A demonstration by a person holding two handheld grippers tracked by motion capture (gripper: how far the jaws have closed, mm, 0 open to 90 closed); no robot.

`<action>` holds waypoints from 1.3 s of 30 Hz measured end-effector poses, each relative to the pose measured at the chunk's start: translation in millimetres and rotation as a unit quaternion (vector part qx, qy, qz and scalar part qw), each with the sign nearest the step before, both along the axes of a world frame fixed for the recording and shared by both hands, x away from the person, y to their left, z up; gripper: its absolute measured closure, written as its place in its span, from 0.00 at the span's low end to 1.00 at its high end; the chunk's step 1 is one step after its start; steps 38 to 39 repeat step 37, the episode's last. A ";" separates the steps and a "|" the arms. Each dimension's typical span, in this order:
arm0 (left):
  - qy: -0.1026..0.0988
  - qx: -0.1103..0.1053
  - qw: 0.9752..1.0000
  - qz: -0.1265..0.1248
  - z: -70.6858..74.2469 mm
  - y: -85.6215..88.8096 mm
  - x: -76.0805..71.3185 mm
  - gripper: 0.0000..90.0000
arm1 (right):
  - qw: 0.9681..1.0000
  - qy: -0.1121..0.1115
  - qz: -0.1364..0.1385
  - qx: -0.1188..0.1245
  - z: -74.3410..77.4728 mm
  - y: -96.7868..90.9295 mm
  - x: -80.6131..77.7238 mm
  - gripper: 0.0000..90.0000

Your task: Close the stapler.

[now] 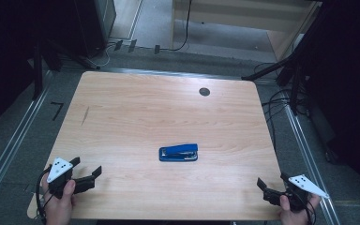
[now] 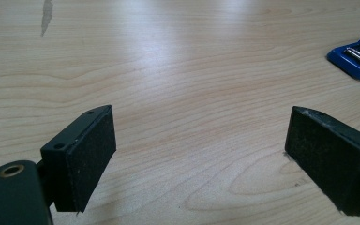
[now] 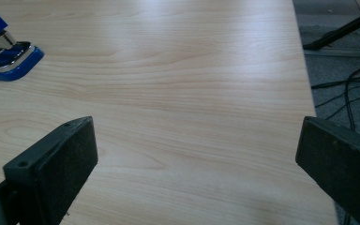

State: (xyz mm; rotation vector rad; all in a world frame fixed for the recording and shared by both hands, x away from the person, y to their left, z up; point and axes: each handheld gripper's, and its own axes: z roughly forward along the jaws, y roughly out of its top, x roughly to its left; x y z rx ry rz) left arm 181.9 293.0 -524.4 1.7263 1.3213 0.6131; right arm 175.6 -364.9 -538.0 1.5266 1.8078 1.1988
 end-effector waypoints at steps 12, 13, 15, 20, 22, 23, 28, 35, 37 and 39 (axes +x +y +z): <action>0.001 0.000 1.000 -0.002 0.0 0.2 0.2 0.11 | 1.000 0.004 -0.017 -0.004 -5.8 -11.5 -3.8 0.00; 0.000 0.001 1.000 -0.001 0.0 0.2 0.3 0.11 | 1.000 0.005 -0.019 -0.003 -6.4 -11.7 -3.8 0.00; 0.000 0.001 1.000 -0.002 0.0 0.5 0.8 0.11 | 1.000 0.006 -0.018 0.001 -8.7 -11.1 -3.6 0.00; 0.002 -0.003 1.000 -0.001 0.0 1.3 1.2 0.11 | 1.000 0.004 -0.016 -0.006 -12.0 -7.8 -2.0 0.00; 0.003 -0.003 1.000 -0.001 0.0 1.0 1.3 0.11 | 1.000 0.004 -0.020 -0.002 -13.8 -8.3 -2.1 0.00; 0.003 -0.002 1.000 0.000 0.0 0.9 1.3 0.11 | 1.000 0.004 -0.020 -0.002 -14.7 -8.6 -2.2 0.00; 0.003 -0.004 1.000 0.000 0.0 1.1 1.5 0.11 | 1.000 0.004 -0.021 -0.003 -15.1 -7.6 -2.6 0.00; 0.004 -0.003 1.000 -0.001 0.0 1.2 1.8 0.11 | 1.000 0.006 -0.023 -0.001 -15.3 -7.4 -2.2 0.00; 0.004 -0.004 1.000 -0.001 0.0 1.4 2.0 0.11 | 1.000 0.006 -0.021 -0.003 -15.5 -7.2 -1.6 0.00; 0.004 -0.004 1.000 -0.001 0.0 1.4 2.0 0.11 | 1.000 0.006 -0.021 -0.003 -15.5 -7.2 -1.6 0.00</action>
